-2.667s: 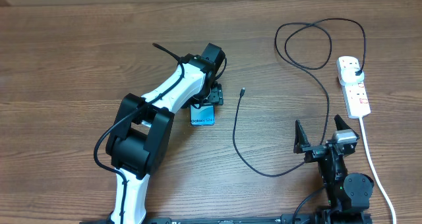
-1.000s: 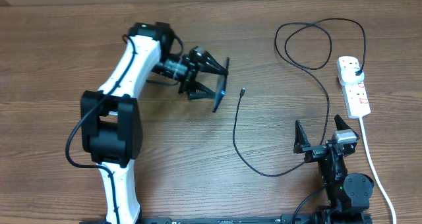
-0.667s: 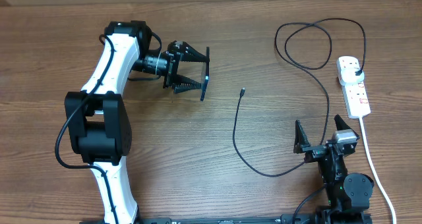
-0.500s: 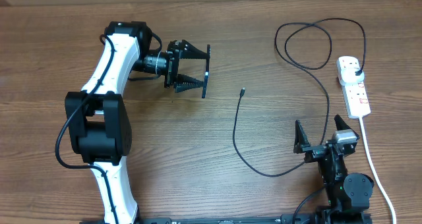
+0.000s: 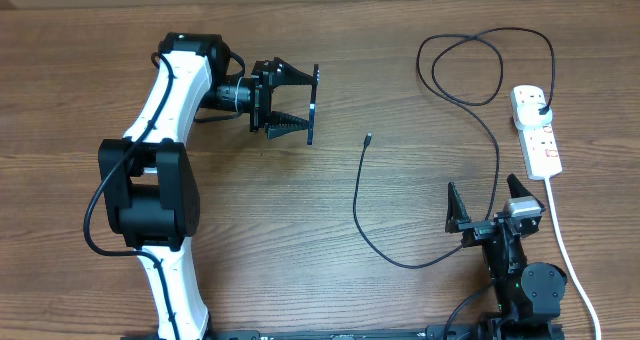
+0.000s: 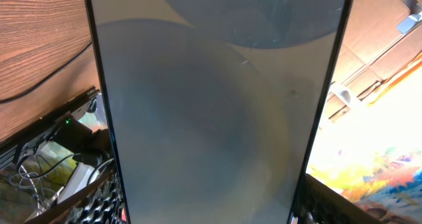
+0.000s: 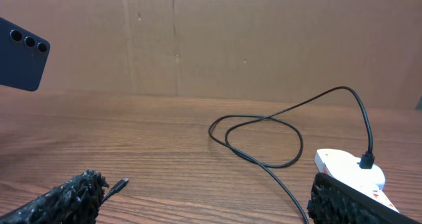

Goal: Plug charger to phone and switch on socket

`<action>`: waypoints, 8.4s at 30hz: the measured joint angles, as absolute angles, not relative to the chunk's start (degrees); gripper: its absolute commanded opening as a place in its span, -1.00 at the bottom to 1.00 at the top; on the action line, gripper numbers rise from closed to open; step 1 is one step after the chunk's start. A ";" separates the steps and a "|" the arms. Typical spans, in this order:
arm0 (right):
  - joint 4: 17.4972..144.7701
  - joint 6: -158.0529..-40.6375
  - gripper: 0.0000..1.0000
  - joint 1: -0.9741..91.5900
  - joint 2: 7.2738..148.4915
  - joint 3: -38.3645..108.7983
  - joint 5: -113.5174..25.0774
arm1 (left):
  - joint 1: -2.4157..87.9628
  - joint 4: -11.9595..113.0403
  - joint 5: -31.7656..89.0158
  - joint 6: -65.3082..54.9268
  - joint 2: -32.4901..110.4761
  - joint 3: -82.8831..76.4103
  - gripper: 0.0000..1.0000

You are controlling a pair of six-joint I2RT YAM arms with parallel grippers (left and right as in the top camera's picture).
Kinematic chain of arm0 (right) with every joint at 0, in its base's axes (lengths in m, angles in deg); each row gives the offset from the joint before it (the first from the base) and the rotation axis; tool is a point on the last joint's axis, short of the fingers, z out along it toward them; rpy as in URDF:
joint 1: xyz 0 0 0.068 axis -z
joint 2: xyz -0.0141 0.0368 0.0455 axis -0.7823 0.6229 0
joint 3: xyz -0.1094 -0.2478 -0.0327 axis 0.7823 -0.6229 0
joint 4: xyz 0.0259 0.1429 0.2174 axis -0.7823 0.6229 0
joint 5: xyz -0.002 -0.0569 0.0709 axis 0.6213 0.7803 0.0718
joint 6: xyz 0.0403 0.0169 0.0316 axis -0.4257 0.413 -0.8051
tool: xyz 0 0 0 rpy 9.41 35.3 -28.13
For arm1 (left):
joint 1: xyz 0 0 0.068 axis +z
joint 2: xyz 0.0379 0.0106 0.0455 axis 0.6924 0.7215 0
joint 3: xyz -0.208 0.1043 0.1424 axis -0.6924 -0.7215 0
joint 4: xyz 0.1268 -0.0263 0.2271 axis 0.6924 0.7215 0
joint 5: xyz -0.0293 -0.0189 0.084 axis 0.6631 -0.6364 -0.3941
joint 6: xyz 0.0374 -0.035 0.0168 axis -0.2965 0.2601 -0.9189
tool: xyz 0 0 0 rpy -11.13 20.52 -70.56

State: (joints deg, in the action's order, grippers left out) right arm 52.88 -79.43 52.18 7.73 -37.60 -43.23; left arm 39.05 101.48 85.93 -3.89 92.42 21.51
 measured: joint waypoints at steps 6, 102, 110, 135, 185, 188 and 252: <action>52.88 -79.43 1.00 52.18 7.73 -37.60 -43.23 | 39.05 101.67 86.00 -3.89 92.42 21.51 0.53; 8.58 -118.69 0.99 56.60 74.55 25.76 -102.98 | 39.05 101.94 88.40 -3.89 92.42 21.51 0.56; 7.90 -118.40 0.99 46.35 73.74 25.76 -102.26 | 39.05 101.81 88.40 -3.89 92.42 21.51 0.57; 87.02 -85.47 1.00 50.00 67.56 26.18 -45.91 | 39.05 101.67 86.70 -3.89 92.42 21.51 0.57; 97.34 -115.93 0.51 2.11 89.35 43.47 -14.51 | 39.05 101.85 85.87 -3.89 92.42 21.51 0.58; 94.91 -116.20 0.52 1.32 91.27 43.47 -12.39 | 39.05 101.87 84.71 -3.87 92.42 21.51 0.58; 87.40 -119.96 -0.31 0.38 100.21 43.47 -10.42 | 39.05 100.10 79.77 0.52 92.42 21.51 0.62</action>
